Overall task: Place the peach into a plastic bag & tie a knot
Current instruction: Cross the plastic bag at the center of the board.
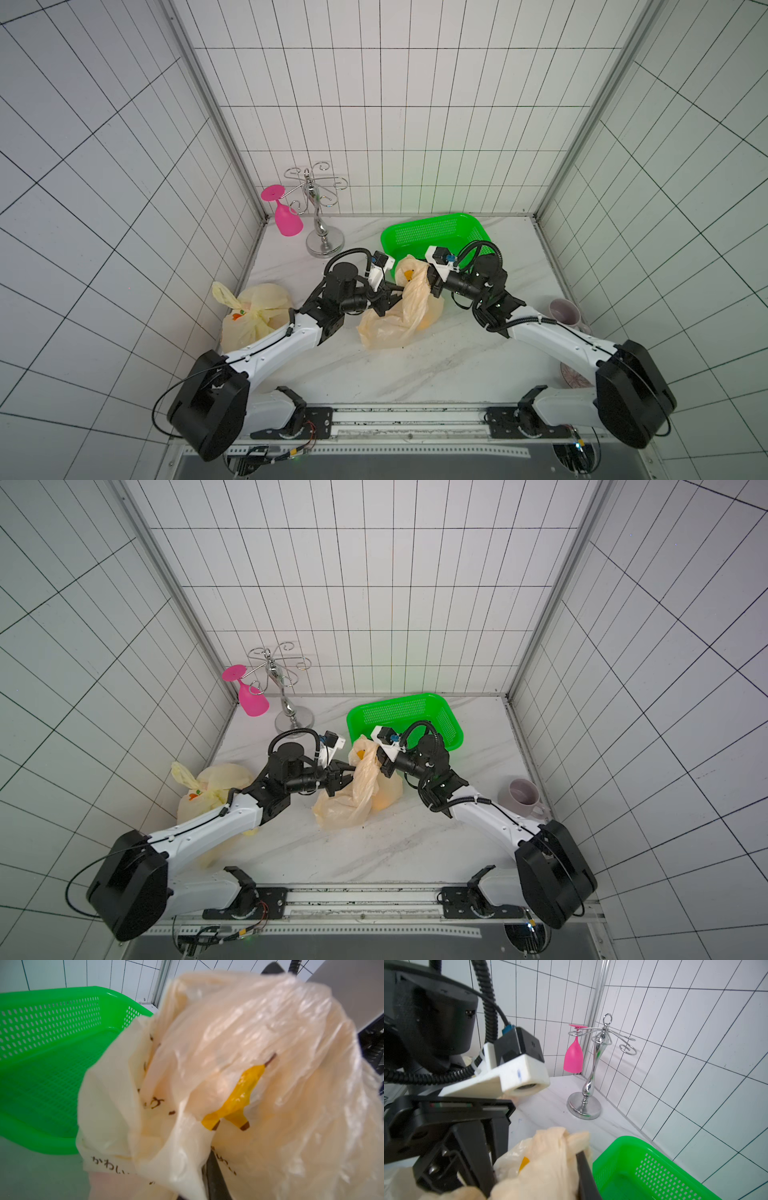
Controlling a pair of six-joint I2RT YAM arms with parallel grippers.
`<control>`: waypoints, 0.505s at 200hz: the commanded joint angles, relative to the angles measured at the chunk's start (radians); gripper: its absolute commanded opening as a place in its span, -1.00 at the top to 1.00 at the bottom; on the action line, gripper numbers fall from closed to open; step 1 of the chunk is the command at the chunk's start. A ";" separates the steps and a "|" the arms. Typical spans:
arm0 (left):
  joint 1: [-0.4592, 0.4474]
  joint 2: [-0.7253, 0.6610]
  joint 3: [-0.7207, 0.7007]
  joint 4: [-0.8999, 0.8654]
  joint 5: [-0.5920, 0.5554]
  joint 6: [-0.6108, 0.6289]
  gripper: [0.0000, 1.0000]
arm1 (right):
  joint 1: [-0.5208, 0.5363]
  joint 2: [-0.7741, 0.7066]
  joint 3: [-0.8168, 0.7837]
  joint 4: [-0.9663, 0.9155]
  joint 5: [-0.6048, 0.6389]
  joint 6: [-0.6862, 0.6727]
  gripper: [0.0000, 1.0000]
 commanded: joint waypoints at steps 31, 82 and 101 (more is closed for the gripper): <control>-0.056 0.106 -0.017 0.222 0.064 -0.111 0.98 | -0.012 0.059 -0.001 0.248 -0.017 0.116 0.62; -0.125 0.173 -0.016 0.386 0.096 -0.196 0.98 | -0.016 0.130 0.003 0.357 0.078 0.138 0.52; -0.126 0.178 -0.029 0.404 0.120 -0.200 0.95 | -0.019 0.142 0.011 0.363 0.072 0.141 0.52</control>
